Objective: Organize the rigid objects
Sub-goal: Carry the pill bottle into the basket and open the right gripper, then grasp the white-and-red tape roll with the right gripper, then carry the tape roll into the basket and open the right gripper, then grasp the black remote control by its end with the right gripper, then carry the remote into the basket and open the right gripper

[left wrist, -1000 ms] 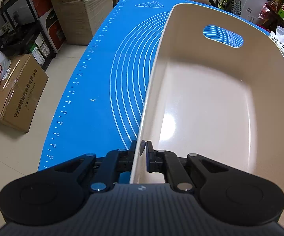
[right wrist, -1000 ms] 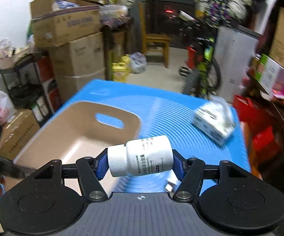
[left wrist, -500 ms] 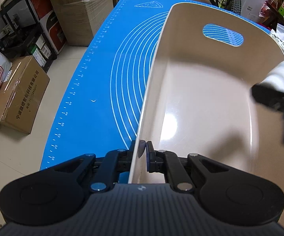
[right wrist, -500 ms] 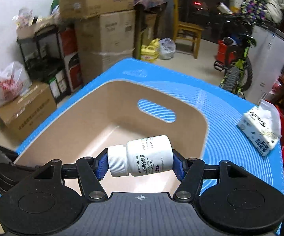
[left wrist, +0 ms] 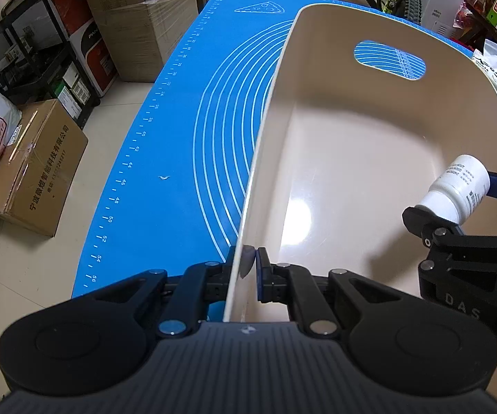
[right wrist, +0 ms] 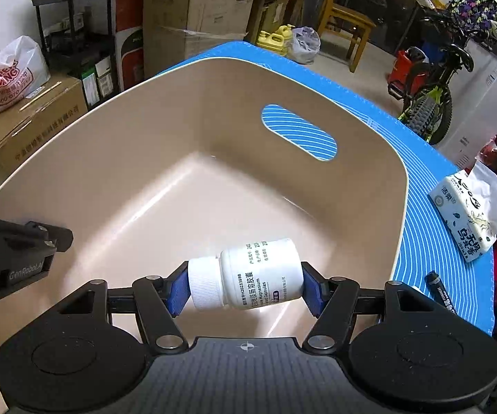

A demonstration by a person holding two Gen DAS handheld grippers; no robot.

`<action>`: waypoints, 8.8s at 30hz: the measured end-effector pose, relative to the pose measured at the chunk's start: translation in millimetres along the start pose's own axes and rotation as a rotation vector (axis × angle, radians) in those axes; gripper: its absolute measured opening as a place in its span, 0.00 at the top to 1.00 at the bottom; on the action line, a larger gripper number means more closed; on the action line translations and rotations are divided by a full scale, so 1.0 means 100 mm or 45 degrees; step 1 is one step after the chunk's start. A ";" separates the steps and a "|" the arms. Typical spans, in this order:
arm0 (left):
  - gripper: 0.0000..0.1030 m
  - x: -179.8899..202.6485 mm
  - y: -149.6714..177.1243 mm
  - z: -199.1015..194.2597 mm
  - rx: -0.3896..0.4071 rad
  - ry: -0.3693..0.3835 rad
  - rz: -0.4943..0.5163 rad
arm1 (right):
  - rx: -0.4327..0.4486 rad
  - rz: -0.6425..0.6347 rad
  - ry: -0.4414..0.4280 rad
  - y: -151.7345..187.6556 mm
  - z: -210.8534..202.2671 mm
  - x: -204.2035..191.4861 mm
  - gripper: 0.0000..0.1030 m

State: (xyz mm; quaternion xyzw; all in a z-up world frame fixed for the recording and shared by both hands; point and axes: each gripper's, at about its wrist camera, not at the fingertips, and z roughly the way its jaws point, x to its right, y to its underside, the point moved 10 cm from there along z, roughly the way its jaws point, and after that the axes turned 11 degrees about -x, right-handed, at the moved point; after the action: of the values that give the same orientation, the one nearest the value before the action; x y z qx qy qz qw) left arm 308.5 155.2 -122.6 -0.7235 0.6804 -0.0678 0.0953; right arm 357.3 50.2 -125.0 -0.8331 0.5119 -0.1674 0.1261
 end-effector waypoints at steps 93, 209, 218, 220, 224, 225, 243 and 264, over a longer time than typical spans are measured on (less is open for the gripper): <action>0.89 -0.01 -0.01 -0.01 0.000 -0.007 -0.002 | 0.513 0.424 -0.029 0.00 -1.15 1.24 0.71; 0.88 -0.02 -0.03 0.01 0.000 -0.013 -0.001 | -0.085 0.827 0.175 1.81 0.04 1.74 0.65; 0.88 -0.02 -0.02 0.02 0.000 -0.016 0.001 | -0.077 0.886 0.092 1.82 0.16 1.79 0.62; 0.88 -0.02 -0.02 0.01 -0.001 -0.017 0.002 | -0.074 0.864 0.082 1.80 0.18 1.75 0.66; 0.88 -0.02 -0.02 0.02 0.000 -0.016 0.001 | -0.065 0.814 0.112 1.79 0.21 1.72 0.66; 0.88 -0.02 -0.02 0.02 0.000 -0.016 0.001 | -0.061 0.829 0.104 1.79 0.21 1.72 0.66; 0.88 -0.02 -0.02 0.02 0.000 -0.018 0.002 | 0.118 0.873 0.095 1.58 -0.26 1.90 0.75; 0.88 -0.01 -0.01 0.03 -0.001 -0.021 0.005 | 0.441 0.445 -0.238 -0.23 -0.99 0.80 0.75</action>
State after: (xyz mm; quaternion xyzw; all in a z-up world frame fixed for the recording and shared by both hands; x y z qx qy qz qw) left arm 309.9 156.9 -125.7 -0.7228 0.6810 -0.0615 0.1006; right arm 368.8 -15.5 -13.9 -0.7099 0.5978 -0.1505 0.3407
